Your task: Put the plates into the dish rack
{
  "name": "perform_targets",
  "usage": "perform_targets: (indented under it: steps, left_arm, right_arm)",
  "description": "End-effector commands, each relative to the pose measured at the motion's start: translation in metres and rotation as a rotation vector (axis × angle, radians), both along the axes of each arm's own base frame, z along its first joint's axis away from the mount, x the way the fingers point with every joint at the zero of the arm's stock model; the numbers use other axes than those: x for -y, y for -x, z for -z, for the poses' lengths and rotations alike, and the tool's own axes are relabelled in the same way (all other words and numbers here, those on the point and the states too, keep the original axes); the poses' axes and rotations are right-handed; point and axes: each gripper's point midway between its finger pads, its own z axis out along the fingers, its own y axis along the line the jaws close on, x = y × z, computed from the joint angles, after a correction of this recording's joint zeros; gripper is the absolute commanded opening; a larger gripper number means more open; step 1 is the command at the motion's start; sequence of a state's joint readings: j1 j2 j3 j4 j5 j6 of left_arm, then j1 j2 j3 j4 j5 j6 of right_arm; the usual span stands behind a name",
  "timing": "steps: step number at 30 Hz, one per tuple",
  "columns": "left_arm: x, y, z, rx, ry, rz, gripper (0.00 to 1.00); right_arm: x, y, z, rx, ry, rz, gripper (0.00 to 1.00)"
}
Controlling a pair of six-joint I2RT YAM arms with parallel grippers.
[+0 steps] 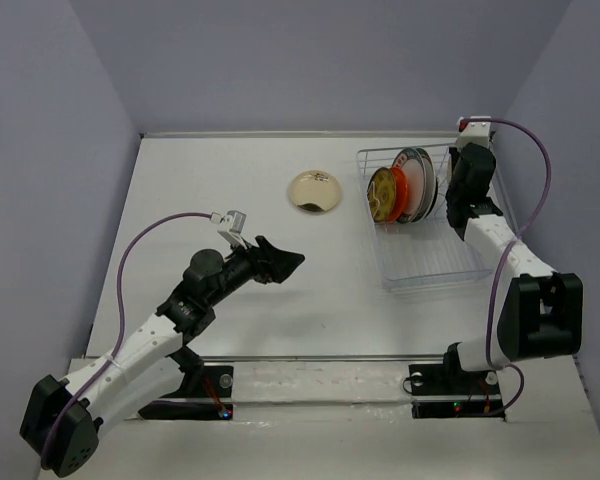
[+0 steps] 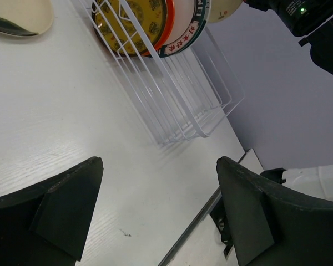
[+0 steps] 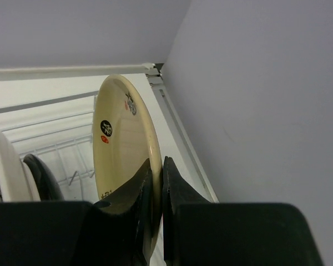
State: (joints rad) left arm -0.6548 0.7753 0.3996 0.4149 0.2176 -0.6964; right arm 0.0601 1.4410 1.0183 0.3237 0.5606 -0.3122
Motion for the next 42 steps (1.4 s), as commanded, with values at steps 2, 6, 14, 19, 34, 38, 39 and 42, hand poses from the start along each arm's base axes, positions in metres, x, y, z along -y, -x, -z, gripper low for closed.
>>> perform_targets:
  steps: [2,6,14,19,34,38,39,42]
  left_arm:
    - [0.0,0.004,-0.009,0.053,0.03,0.013,0.94]
    - [0.0,0.003,-0.009,0.055,0.029,0.009,0.94]
    - [0.003,-0.004,-0.009,0.04,0.032,-0.006,0.93]
    - [0.003,-0.007,-0.015,0.048,0.037,-0.017,0.93]
    - [0.006,-0.028,-0.013,0.029,0.019,-0.079,0.93]
    - [0.006,-0.045,-0.006,0.002,-0.007,-0.137,0.93]
    - [0.007,-0.051,-0.01,0.006,-0.007,-0.154,0.93]
    - [0.007,-0.069,0.004,-0.028,-0.05,-0.215,0.93]
  right_arm:
    - [-0.025,-0.013,-0.006,0.053,-0.064,-0.132,0.07]
    - [-0.033,-0.015,0.012,0.005,-0.1,-0.168,0.07]
    - [-0.028,-0.01,0.045,-0.066,-0.086,-0.145,0.07]
    - [-0.021,-0.01,0.034,-0.034,-0.046,-0.112,0.07]
    - [-0.029,-0.015,0.068,-0.115,-0.082,-0.147,0.11]
    - [-0.027,-0.012,0.081,-0.12,-0.12,-0.116,0.2]
    - [-0.026,-0.012,0.079,-0.114,-0.129,-0.103,0.23]
    - [-0.021,-0.013,0.07,-0.098,-0.18,-0.042,0.39]
